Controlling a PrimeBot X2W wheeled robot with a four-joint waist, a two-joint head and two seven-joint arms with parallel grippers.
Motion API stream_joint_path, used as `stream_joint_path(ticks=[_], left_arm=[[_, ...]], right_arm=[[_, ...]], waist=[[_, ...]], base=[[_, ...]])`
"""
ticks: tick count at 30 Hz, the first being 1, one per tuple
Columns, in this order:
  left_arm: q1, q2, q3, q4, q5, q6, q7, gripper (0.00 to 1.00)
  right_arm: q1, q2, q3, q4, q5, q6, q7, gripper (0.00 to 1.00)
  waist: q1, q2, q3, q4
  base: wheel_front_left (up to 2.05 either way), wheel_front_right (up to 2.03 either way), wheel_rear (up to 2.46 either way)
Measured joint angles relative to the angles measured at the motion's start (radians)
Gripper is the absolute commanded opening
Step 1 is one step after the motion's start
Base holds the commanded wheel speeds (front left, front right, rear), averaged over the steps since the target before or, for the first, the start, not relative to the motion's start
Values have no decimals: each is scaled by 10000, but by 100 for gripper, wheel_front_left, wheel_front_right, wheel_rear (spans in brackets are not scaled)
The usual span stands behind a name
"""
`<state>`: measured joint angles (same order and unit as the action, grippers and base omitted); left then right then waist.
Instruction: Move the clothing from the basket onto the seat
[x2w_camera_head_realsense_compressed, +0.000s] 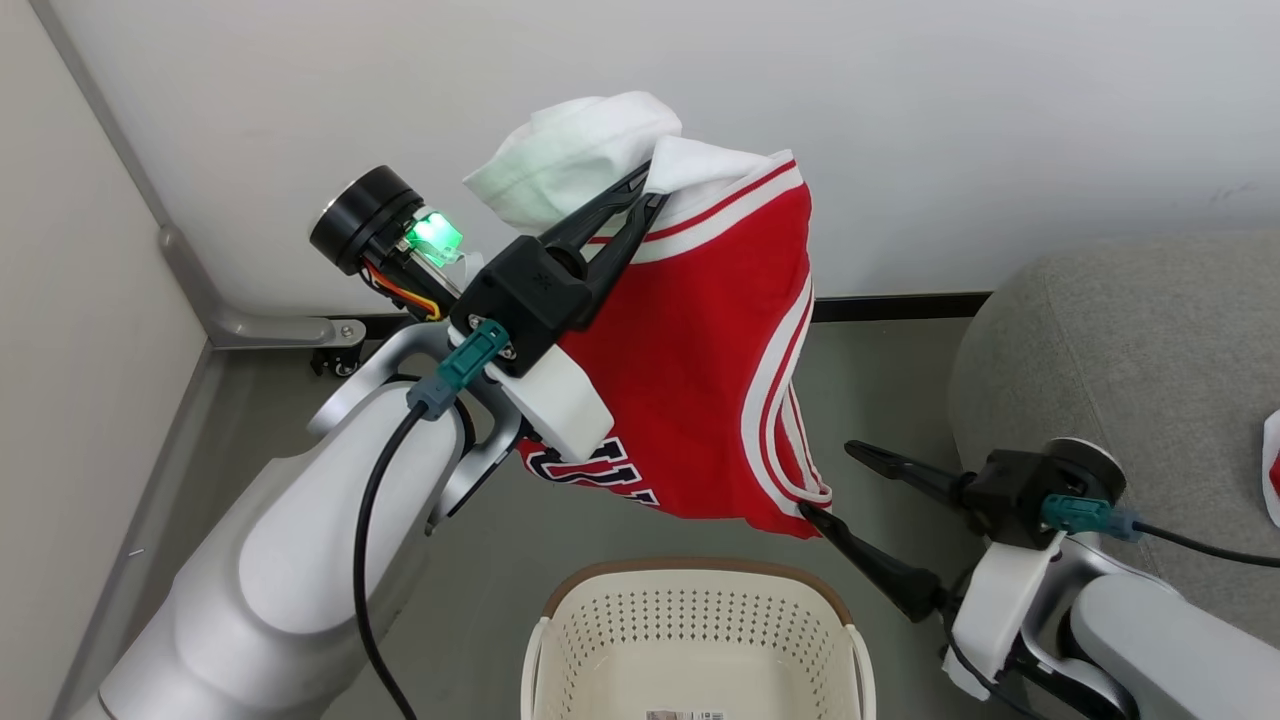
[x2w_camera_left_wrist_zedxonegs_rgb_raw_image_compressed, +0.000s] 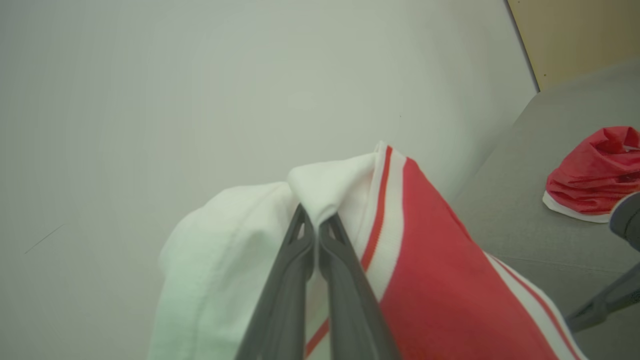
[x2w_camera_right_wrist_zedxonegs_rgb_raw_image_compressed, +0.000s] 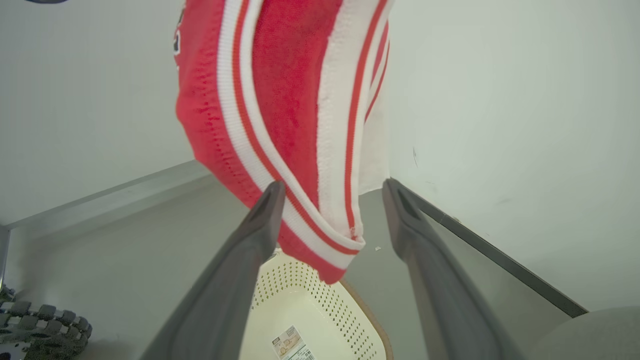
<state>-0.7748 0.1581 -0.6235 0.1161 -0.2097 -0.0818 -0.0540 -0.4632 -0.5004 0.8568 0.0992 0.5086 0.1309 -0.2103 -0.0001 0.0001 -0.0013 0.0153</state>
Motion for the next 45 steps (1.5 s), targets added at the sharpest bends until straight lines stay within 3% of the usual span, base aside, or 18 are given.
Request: stream_joint_path(ticks=[6, 16, 34, 35, 36, 38, 45], left_arm=[[0, -4, -58, -54, 2, -2, 29, 0], [42, 6, -61, -167, 2, 0, 102, 0], [43, -117, -276, -382, 0, -2, 311, 0], [43, -115, -276, -384, -4, -2, 311, 0], [43, -117, -276, -384, -8, -2, 314, 0], [43, -115, -276, -385, -8, -2, 326, 0], [45, -33, -196, -328, -21, 4, 370, 0]], right_arm=[[-362, -961, 1179, -33, -276, 0, 155, 100], [-1127, -1252, 2261, -42, -805, 0, 134, 100], [-2498, 107, 4113, 917, -683, 2, -190, 100], [-2544, 221, 4134, 1030, -681, 2, -192, 81], [-2608, 311, 4142, 1089, -681, 2, -201, 36], [-2718, 476, 4169, 1110, -681, 2, -288, 0], [-2875, 593, 4176, 1195, -679, 2, -376, 0]], waist=[[0, 0, -18, 103], [0, 0, -60, 118], [0, 0, 76, 332], [0, 0, 90, 339], [1, 0, 103, 346], [0, 0, 134, 355], [0, 0, 248, 336]], base=[[0, 0, 0], [0, 0, 0], [0, 0, 0], [0, 0, 0], [0, 0, 0], [0, 0, 0], [0, 0, 0]])
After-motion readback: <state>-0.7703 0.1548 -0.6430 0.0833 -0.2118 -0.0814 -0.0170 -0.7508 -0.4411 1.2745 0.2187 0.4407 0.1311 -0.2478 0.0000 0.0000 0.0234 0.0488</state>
